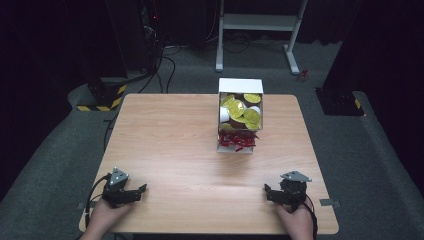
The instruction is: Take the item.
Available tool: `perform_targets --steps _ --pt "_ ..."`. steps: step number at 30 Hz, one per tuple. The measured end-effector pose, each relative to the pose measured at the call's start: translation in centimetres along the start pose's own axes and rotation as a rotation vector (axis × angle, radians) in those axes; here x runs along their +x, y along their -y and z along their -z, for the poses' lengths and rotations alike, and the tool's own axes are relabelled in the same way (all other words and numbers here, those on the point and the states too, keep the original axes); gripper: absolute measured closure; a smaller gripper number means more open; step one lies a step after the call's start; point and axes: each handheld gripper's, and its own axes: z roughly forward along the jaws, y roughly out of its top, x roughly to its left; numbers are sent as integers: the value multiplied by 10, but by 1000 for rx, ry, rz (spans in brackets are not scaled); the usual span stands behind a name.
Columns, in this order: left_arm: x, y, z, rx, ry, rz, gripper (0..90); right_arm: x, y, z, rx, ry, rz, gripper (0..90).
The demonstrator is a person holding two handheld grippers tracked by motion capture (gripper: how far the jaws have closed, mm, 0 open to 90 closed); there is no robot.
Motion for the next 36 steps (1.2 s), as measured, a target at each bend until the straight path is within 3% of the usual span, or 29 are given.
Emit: perform_targets --steps 18,22,27,36 --pt "-1 -1 1 12 -5 5 168 -2 1 1 0 -14 13 84" --pt "-2 -2 1 12 -11 18 230 -3 0 1 3 -23 21 84" --pt "-9 -4 4 23 22 18 283 -5 -2 1 21 -43 38 84" --pt "-13 -17 5 -22 25 46 316 -17 -4 3 9 -55 46 93"
